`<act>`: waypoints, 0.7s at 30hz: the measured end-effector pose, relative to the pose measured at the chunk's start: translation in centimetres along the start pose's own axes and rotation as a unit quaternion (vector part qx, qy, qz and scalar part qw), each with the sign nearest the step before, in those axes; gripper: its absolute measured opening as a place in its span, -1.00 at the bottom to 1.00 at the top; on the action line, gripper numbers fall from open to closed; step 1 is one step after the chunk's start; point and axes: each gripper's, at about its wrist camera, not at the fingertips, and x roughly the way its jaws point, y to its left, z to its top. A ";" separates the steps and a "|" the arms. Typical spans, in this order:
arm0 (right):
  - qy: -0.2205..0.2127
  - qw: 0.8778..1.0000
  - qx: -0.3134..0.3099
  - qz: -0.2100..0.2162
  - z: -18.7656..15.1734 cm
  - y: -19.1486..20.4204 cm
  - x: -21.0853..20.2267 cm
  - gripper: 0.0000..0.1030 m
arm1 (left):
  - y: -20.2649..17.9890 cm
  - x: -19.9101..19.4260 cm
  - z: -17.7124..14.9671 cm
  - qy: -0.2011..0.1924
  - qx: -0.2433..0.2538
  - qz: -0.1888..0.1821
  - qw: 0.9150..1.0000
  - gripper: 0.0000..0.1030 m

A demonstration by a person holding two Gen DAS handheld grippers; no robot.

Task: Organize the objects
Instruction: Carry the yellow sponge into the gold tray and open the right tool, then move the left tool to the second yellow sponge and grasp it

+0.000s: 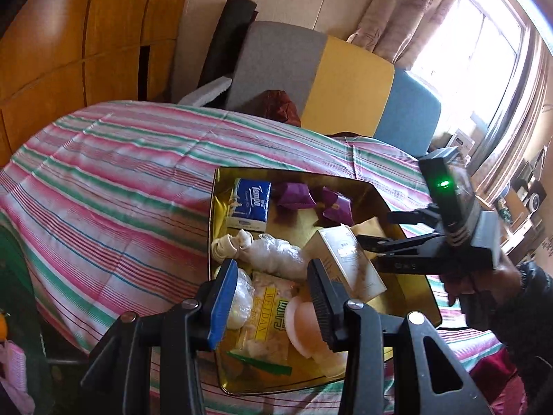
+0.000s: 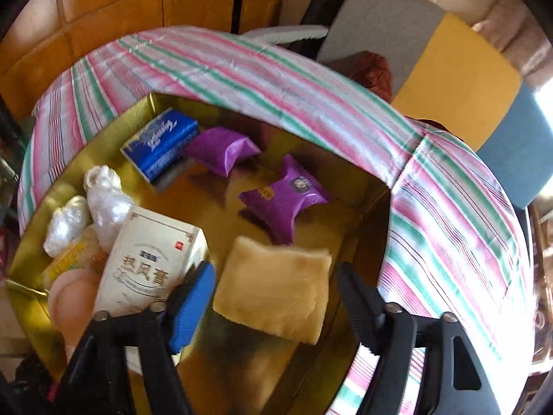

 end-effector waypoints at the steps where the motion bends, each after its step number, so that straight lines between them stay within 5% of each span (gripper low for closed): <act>1: -0.007 1.000 0.007 0.001 -0.1 -0.2 -0.5 0.50 | -0.2 -0.1 0.0 -0.001 0.004 0.001 1.000 -0.18; 12: -0.079 0.993 0.083 0.022 -2.7 -2.1 -6.5 0.59 | -2.9 -0.6 -0.3 -0.001 0.043 0.001 0.999 -0.18; 21: -0.090 0.979 0.181 0.004 -8.8 -9.0 -10.5 0.74 | -6.3 -0.9 -0.4 0.004 0.084 -0.014 0.996 -0.18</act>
